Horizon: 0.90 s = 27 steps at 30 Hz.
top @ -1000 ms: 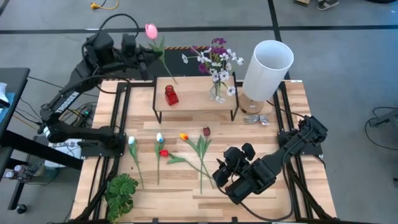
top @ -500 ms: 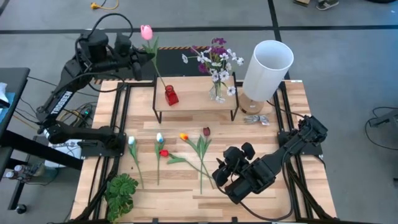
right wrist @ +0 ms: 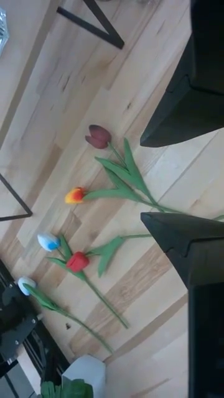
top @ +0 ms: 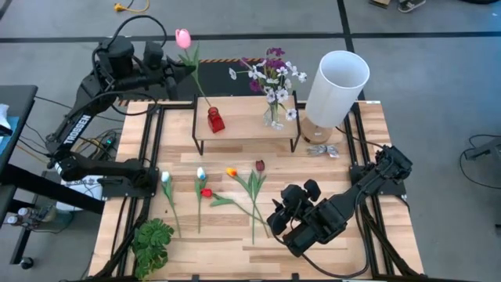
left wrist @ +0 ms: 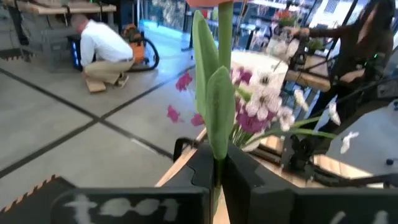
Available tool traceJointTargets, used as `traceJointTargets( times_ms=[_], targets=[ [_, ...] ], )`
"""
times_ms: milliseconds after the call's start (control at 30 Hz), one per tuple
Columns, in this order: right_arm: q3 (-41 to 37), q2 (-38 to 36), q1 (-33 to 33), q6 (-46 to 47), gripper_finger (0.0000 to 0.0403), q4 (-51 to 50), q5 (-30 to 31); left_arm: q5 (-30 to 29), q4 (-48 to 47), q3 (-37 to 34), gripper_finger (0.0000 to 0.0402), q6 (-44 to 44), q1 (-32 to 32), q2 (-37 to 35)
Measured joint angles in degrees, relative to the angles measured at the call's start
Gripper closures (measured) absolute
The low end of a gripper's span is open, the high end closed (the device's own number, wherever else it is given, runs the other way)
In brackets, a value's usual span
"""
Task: Pick and place flowers into a vace then onto a shelf
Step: Put the pink flower into the red vase on the shelf
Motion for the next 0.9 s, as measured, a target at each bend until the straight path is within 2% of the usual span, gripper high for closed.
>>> traceJointTargets(
  times_ms=[500,900],
  targets=[
    [-0.8,-0.1,-0.8,1.5,0.0230,0.0,0.0,-4.1,-4.8,-0.4,0.0401,4.2,-3.4,5.3],
    [-2.0,-0.1,-0.6,3.9,0.0230,0.1,0.0,-10.0,-7.2,-0.4,0.0401,6.7,-5.9,9.3]
  ],
)
